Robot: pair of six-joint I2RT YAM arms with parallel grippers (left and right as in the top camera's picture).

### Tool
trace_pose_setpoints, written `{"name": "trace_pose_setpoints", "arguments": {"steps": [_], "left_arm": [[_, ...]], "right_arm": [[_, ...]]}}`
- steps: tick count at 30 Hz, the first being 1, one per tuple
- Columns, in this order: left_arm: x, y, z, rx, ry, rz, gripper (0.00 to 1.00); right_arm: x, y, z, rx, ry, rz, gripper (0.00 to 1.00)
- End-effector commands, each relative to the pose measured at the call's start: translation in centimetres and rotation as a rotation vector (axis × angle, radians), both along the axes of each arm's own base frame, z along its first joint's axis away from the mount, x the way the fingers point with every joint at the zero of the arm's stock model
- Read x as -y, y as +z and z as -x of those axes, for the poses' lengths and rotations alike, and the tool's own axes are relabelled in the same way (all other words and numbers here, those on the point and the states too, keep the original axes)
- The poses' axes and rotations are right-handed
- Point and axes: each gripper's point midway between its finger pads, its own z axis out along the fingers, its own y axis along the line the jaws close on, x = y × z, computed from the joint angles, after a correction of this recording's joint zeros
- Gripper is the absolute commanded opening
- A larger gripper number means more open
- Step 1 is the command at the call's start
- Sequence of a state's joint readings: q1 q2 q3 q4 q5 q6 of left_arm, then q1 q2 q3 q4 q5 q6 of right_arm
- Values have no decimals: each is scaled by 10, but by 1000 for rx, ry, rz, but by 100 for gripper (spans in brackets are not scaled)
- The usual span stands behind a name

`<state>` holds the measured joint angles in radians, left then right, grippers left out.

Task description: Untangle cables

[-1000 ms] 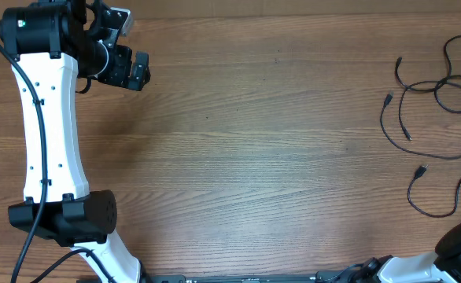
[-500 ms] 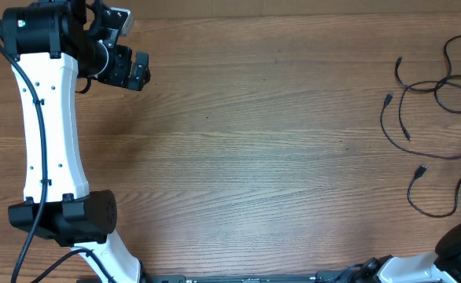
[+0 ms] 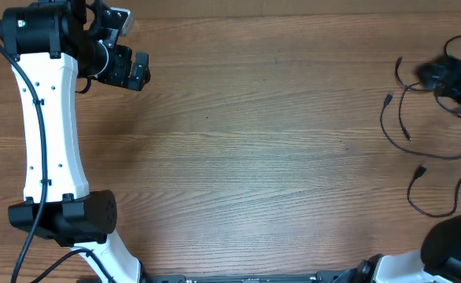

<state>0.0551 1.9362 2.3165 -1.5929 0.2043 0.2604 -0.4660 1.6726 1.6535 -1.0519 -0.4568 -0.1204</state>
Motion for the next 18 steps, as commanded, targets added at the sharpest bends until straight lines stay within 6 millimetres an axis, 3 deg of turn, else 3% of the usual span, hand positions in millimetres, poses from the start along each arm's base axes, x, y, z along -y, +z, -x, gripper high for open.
{"name": "trace_pose_setpoints", "arguments": {"steps": [1, 9, 13, 18], "left_arm": [[-5, -2, -2, -8, 24, 2, 100], [-5, -2, -2, -8, 24, 2, 99], [-5, -2, -2, -8, 24, 2, 100], [-5, -2, -2, -8, 24, 2, 100]], "right_arm": [[-56, 17, -7, 49, 149, 9, 100], [-173, 22, -15, 90, 434, 15, 100], [-203, 19, -10, 80, 498, 45, 100], [-222, 18, -5, 76, 544, 47, 100]]}}
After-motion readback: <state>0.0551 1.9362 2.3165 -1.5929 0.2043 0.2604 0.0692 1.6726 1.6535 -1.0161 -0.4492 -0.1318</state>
